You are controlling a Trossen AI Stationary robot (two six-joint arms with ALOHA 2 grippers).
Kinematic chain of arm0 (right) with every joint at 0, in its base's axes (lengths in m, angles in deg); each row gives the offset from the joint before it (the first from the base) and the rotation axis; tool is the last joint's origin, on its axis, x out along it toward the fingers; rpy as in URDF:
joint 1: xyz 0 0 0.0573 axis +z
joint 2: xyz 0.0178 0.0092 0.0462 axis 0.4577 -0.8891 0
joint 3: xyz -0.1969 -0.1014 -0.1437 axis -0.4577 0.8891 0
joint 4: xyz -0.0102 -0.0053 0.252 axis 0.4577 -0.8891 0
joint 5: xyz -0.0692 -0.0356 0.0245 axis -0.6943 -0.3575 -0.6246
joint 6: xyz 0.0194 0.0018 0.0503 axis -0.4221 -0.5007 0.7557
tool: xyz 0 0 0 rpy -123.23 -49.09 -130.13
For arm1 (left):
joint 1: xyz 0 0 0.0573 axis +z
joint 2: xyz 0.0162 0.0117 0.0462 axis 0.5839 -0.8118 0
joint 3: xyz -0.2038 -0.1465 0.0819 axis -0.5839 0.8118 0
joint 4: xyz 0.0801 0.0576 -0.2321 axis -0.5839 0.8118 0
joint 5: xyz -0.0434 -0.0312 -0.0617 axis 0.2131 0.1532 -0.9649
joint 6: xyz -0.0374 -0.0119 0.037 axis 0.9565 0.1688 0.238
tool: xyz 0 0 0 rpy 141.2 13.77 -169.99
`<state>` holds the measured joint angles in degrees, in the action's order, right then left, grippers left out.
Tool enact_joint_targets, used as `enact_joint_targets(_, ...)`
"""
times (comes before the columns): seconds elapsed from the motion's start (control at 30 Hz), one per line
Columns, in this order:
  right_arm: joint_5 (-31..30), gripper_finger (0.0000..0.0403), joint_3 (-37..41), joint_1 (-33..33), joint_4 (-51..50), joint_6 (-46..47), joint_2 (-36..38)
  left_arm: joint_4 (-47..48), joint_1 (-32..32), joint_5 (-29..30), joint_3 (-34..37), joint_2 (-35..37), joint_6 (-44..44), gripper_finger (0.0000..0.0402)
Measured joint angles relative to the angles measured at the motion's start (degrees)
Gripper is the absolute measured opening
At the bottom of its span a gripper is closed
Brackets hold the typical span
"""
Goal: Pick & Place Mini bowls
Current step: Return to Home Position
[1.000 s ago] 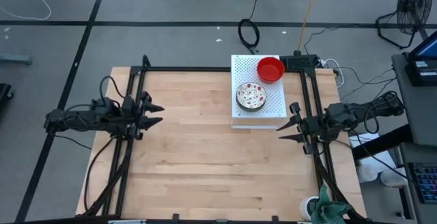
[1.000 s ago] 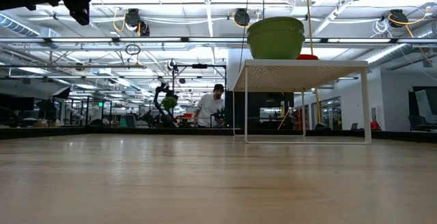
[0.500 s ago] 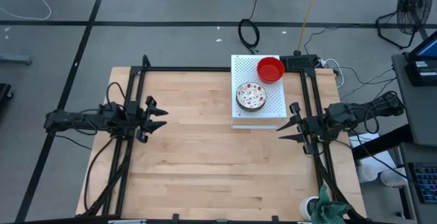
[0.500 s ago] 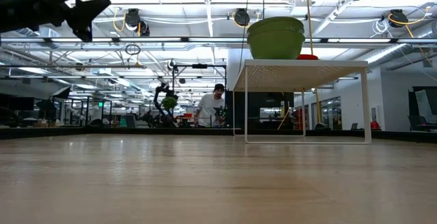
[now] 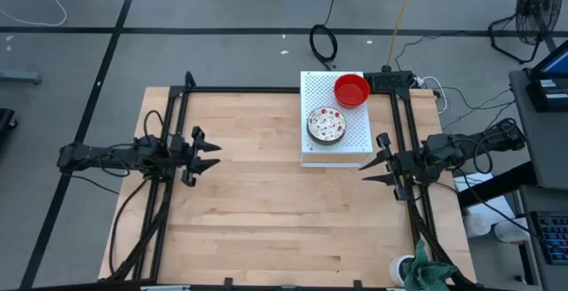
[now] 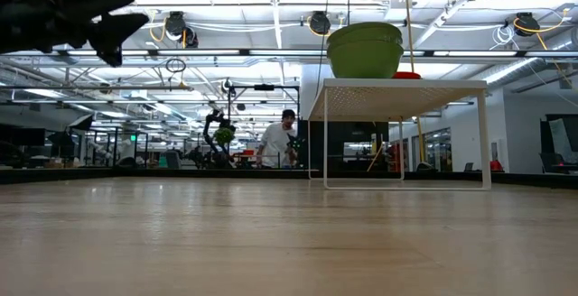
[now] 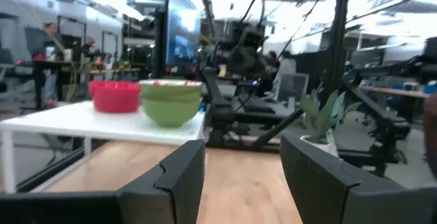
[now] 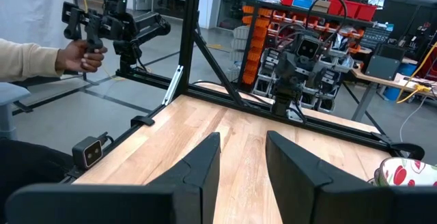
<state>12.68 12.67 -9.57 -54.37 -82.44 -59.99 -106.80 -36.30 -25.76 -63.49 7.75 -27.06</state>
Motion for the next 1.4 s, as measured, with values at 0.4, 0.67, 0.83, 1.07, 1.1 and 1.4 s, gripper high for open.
enact_joint_targets(0.4,0.16,0.0105,0.00,-0.02,-0.09,-0.20,0.02,4.03,0.00,5.44,0.00,0.01,-0.35,0.0193)
enact_joint_targets(0.67,0.22,0.0105,0.00,-0.02,-0.35,0.37,0.02,10.11,0.00,6.04,-0.02,-0.16,-1.82,0.0193)
enact_joint_targets(0.83,0.34,0.0105,0.00,-0.02,-0.44,0.78,0.02,11.63,0.00,6.09,-0.02,-0.16,-1.77,0.0193)
enact_joint_targets(1.07,0.31,0.0105,0.00,-0.01,-0.43,-0.87,0.02,11.61,0.00,6.09,-0.02,-0.17,-1.65,0.0193)
enact_joint_targets(1.1,0.31,0.0105,0.00,-0.02,-0.43,-0.53,0.02,11.62,0.00,6.09,-0.02,-0.16,-1.65,0.0193)
enact_joint_targets(1.4,0.44,0.0105,0.00,-0.02,-3.88,-0.85,1.56,11.58,0.00,6.09,-0.07,-0.16,-1.59,0.0193)
